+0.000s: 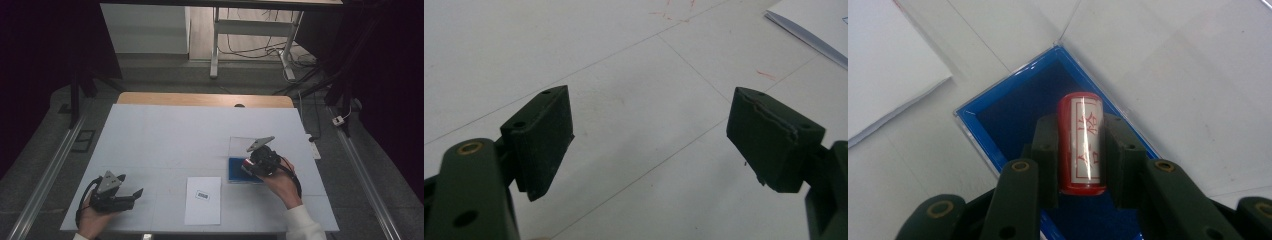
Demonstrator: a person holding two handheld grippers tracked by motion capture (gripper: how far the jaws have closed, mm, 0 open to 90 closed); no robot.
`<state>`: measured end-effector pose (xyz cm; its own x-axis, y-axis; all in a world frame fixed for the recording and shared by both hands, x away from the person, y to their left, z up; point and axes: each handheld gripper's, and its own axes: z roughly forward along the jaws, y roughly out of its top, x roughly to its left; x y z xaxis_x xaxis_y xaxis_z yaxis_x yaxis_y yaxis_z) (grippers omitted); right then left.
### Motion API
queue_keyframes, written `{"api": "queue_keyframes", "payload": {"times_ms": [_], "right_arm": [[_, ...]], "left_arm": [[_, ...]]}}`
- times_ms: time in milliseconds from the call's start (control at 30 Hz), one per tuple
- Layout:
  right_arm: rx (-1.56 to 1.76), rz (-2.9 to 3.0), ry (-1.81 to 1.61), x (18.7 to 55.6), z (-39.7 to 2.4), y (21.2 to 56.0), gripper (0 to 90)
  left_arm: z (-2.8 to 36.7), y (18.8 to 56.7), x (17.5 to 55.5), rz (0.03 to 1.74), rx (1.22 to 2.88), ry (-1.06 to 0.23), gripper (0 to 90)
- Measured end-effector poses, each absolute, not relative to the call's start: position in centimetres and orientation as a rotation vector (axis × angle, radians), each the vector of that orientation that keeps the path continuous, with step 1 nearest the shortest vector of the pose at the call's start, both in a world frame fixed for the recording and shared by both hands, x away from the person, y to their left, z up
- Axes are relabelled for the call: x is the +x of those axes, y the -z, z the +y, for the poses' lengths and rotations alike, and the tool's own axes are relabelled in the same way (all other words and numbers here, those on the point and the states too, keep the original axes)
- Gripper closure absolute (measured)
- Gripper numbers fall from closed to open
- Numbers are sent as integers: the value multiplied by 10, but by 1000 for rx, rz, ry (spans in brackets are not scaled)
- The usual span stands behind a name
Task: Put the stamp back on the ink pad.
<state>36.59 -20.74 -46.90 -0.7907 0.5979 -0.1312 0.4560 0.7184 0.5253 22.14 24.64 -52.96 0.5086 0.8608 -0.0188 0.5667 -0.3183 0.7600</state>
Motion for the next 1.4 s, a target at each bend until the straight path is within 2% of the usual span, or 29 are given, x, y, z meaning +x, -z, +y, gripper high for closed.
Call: {"api": "queue_keyframes", "payload": {"times_ms": [100, 200, 267, 533, 1100, 1400], "right_arm": [[826, 2632, -698, 365, -207, 469, 685], [820, 2633, -725, 365, -207, 468, 558], [823, 2617, -750, 363, -208, 465, 503], [833, 2511, -963, 342, -223, 451, 387], [900, 2349, -1120, 294, -290, 484, 370], [892, 2375, -1154, 282, -306, 505, 365]], "left_arm": [[246, 530, 221, 1165, 2021, -514, 190], [247, 530, 221, 1164, 2020, -513, 190], [247, 529, 221, 1165, 2017, -514, 190], [247, 527, 220, 1152, 2013, -511, 190], [242, 527, 219, 1123, 2026, -477, 187], [239, 528, 219, 1112, 2036, -463, 185]]}}
